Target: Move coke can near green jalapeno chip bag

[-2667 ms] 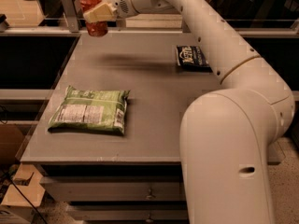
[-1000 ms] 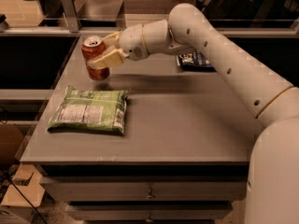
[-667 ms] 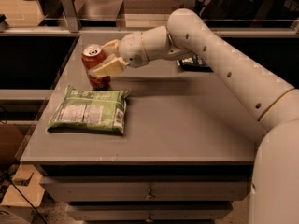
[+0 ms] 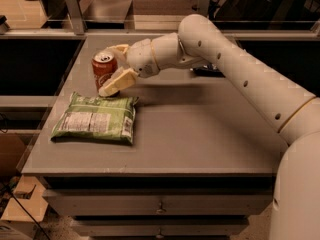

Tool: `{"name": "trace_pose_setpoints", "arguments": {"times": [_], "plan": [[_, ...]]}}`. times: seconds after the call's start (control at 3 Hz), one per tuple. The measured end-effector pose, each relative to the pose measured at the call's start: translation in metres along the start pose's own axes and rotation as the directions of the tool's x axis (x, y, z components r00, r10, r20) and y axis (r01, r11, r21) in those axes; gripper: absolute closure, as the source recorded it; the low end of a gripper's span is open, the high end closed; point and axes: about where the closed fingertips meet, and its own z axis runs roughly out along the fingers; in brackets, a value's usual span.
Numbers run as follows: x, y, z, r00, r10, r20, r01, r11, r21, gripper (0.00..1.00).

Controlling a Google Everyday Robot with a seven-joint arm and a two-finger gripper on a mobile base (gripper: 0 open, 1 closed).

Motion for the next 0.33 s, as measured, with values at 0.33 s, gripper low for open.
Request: {"name": "trace_pose_setpoints", "arguments": {"times": [0.33], "plan": [[0.0, 0.0, 0.0001, 1.0, 0.0, 0.0, 0.0, 1.0, 0.0, 0.0]]}}
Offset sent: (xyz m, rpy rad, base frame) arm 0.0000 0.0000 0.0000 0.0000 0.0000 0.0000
